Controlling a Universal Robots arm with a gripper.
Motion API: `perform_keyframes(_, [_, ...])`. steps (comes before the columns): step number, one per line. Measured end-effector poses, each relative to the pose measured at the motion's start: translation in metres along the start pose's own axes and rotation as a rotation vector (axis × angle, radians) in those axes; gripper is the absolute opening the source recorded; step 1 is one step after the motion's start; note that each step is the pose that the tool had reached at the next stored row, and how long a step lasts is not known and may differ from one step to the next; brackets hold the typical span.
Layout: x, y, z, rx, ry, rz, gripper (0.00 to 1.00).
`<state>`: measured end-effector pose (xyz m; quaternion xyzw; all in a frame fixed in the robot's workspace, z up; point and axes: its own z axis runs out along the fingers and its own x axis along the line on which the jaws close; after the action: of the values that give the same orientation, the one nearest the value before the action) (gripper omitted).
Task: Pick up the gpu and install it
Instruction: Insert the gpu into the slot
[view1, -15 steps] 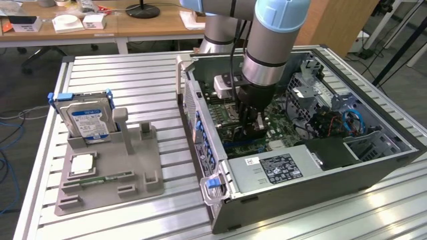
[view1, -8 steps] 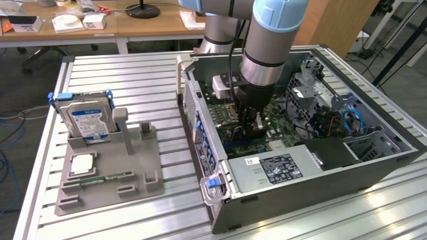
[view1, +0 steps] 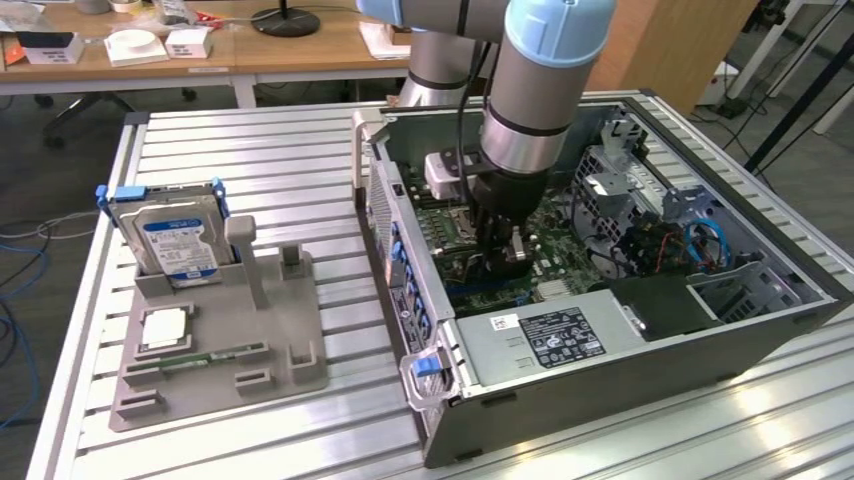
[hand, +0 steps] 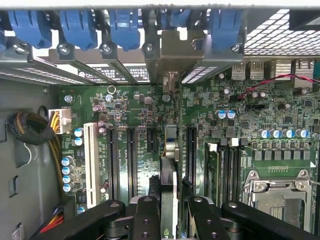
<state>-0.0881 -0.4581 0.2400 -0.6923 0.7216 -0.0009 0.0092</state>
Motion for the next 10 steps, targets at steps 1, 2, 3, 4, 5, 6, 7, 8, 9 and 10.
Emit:
perform_keyframes(1, [0.0,0.0,0.0002,0.0,0.0,0.0,0.26])
perform_keyframes(2, [0.0,0.0,0.0004,0.0,-0.0002,0.0,0.26])
perform_keyframes(3, [0.0,0.0,0.0005,0.0,-0.0003,0.0,0.26])
perform_keyframes(4, [0.0,0.0,0.0007,0.0,-0.0002,0.0,0.26])
perform_keyframes(5, [0.0,0.0,0.0008,0.0,-0.0002,0.0,0.26])
perform_keyframes(6, [0.0,0.0,0.0008,0.0,-0.0001,0.0,0.26])
perform_keyframes(7, [0.0,0.0001,0.0008,0.0,-0.0001,0.0,0.26])
perform_keyframes(8, [0.0,0.0,0.0009,0.0001,-0.0003,0.0,0.26])
perform_keyframes(9, [0.0,0.0001,0.0009,0.0001,-0.0003,0.0,0.26])
perform_keyframes(10, [0.0,0.0,0.0009,0.0001,-0.0004,0.0,0.26])
